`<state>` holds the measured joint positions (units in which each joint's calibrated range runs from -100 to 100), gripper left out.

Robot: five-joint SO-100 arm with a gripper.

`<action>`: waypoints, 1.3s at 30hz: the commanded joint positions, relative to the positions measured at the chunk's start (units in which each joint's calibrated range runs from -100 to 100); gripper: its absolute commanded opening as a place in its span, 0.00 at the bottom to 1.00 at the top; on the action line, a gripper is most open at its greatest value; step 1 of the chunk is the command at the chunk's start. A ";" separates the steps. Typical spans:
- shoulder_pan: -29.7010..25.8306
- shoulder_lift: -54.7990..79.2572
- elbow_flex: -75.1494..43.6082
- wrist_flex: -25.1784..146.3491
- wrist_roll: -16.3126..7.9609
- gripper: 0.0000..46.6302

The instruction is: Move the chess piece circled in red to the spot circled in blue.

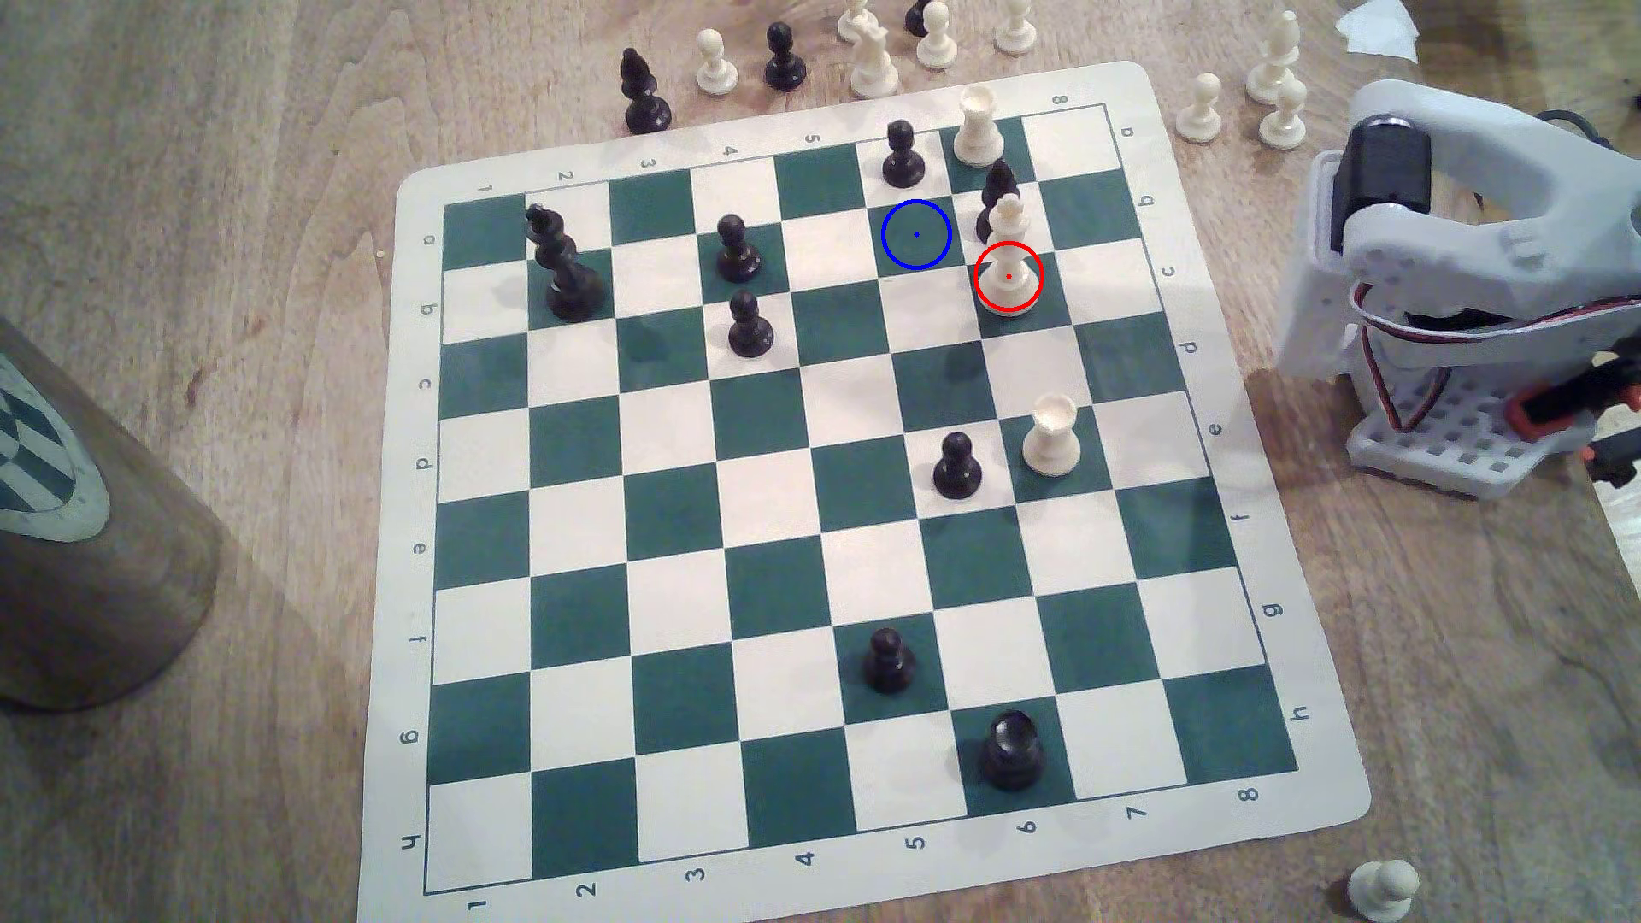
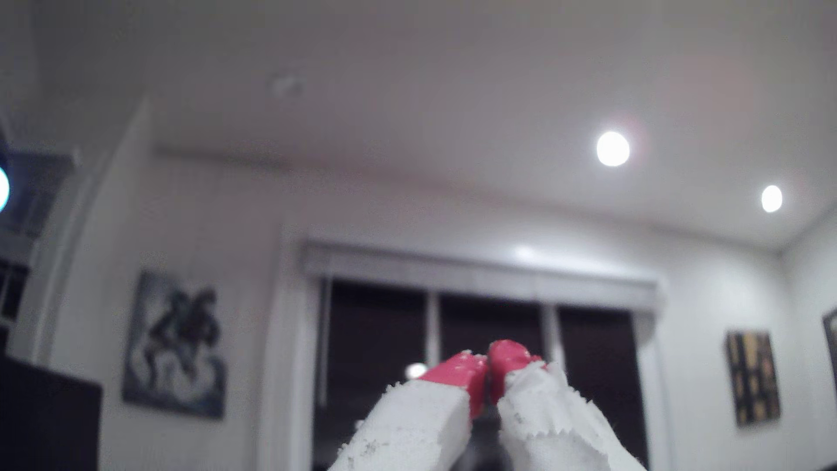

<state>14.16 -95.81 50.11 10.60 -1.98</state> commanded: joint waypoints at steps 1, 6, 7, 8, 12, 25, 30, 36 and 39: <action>0.58 0.14 -7.59 22.41 -0.34 0.01; 1.52 0.14 -8.68 49.27 -2.78 0.00; 2.31 0.14 -9.04 53.12 -4.40 0.00; 2.23 0.14 -9.04 55.66 -5.32 0.00; 2.46 0.14 -4.96 62.29 -6.01 0.00; 0.98 17.88 0.84 65.49 -11.18 0.00; 0.98 30.28 -7.14 67.70 -14.36 0.08; 0.66 36.30 -5.60 70.16 -14.51 0.37; 0.19 35.88 -2.52 70.16 -14.02 0.41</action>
<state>15.27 -60.45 46.95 80.56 -16.34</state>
